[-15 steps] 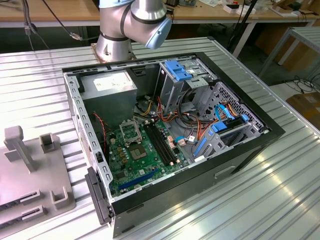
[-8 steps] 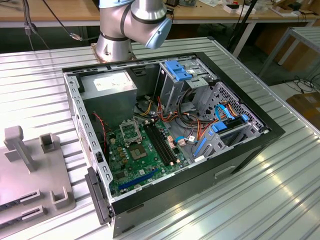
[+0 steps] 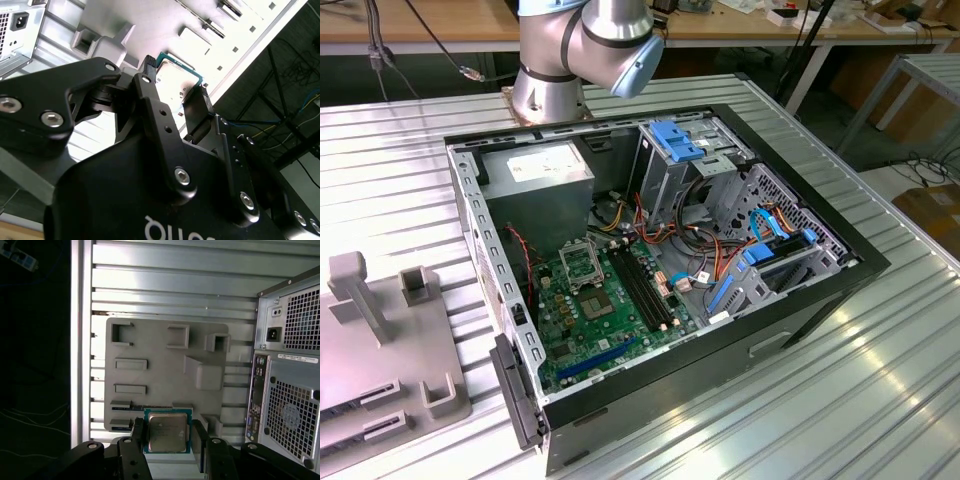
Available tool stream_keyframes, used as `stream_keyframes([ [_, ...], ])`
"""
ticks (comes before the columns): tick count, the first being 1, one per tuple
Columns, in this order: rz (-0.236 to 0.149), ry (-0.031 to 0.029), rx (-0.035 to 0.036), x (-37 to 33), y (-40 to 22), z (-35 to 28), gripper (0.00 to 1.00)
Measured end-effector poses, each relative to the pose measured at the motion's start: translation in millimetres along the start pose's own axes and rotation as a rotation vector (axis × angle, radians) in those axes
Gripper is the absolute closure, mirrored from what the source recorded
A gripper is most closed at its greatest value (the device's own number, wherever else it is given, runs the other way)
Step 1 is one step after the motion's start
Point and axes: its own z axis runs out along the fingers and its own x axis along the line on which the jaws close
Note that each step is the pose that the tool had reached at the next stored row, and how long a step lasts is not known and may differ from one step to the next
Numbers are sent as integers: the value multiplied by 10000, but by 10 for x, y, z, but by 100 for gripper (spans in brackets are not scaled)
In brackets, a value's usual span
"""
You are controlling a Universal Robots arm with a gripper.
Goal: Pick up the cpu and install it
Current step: 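Pick up the cpu and move it towards the insertion slot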
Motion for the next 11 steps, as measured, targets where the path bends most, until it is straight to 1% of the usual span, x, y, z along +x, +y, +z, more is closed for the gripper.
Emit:
stream_keyframes([
  [3,0,0,2,-1,0,0,53],
  [6,-2,2,9,-18,-2,0,53],
  [8,0,0,11,-43,-2,1,53],
  [11,0,1,17,-98,-5,3,53],
])
